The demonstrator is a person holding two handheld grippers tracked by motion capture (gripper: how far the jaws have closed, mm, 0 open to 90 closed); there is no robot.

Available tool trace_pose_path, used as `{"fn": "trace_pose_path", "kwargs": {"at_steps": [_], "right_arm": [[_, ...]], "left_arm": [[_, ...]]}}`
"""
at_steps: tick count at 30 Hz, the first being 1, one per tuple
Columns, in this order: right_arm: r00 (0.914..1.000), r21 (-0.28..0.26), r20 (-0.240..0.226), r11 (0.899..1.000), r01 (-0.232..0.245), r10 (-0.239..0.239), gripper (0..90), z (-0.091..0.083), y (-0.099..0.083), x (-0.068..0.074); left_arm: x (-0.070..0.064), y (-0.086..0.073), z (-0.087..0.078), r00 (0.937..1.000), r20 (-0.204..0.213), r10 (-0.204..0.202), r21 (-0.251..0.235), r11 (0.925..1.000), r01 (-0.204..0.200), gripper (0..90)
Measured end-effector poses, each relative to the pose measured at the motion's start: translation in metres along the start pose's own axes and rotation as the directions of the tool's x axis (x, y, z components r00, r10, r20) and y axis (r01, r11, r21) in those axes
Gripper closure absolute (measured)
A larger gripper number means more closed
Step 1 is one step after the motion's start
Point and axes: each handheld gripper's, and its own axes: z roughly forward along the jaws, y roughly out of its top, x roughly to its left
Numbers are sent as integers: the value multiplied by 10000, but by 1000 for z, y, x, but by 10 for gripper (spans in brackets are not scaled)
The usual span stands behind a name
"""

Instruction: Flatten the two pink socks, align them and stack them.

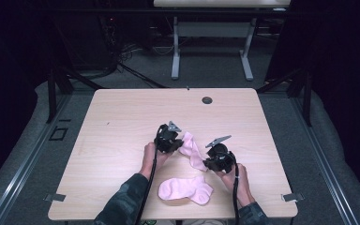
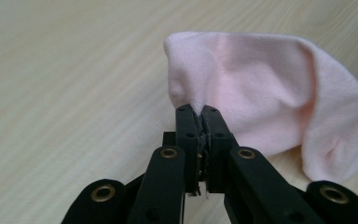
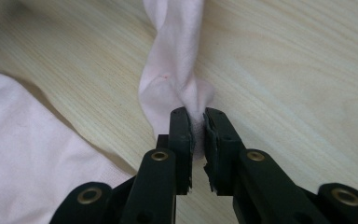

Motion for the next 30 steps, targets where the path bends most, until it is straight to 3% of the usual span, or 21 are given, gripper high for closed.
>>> {"fn": "trace_pose_path", "kwargs": {"at_steps": [1, 2, 5, 9, 13, 14, 16, 18, 21, 22, 23, 26, 28, 30], "right_arm": [[10000, -93, 2, 9999, -90, 90, 816, 0, 1, 0], [9999, 108, 102, 9999, 118, -119, 815, -2, 3, -2], [9998, 195, 126, 9997, 162, -164, 810, -2, 7, -5], [9989, 659, 277, 9971, 372, -391, 793, 8, 10, -7], [9982, 703, 451, 9969, 350, -382, 745, 15, 9, -6], [9990, 370, 418, 9992, 141, -157, 732, 18, 7, -5], [9984, 731, 418, 9967, 357, -389, 700, 14, 8, -7], [9981, 767, 423, 9962, 416, -450, 687, 12, 8, -8], [9989, 612, 288, 9975, 364, -382, 645, 9, 7, -9], [9998, 77, 195, 10000, 7, -8, 635, 11, 5, -8], [9995, 446, 229, 9988, 222, -232, 612, 7, 6, -10], [9998, 300, 165, 9995, -132, 127, 545, 1, 3, -12], [9991, -79, 161, 9992, -401, 403, 508, -4, 2, -13], [9981, -492, 201, 9971, -580, 590, 490, -9, 1, -10]], "left_arm": [[-1, -2, -6, 9997, -137, 213, -301, 9993, -217, 879], [-3, -6, -13, 9989, -164, 445, -708, 9964, -456, 879], [-9, -17, -19, 9955, -348, 880, -828, 9924, -906, 876], [-12, -36, -19, 9947, -153, 1013, -196, 9946, -1016, 853], [-10, -46, -24, 9951, -17, 987, 274, 9947, -987, 793], [-9, -47, -26, 9958, -3, 910, 368, 9952, -910, 770], [-6, -48, -33, 9972, 44, 742, 591, 9955, -743, 724], [-3, -47, -40, 9983, 34, 586, 642, 9962, -587, 672], [4, -41, -52, 9998, 171, -125, 463, 9989, 117, 585], [5, -36, -55, 9996, 57, -277, 377, 9989, 274, 570], [6, -32, -56, 9996, 45, -285, 407, 9988, 283, 545], [9, -16, -53, 9993, -36, -377, 606, 9974, 379, 494], [12, -9, -45, 9990, -62, -435, 834, 9956, 439, 484], [17, -3, -32, 9968, 159, -779, 1158, 9904, 756, 476]]}}
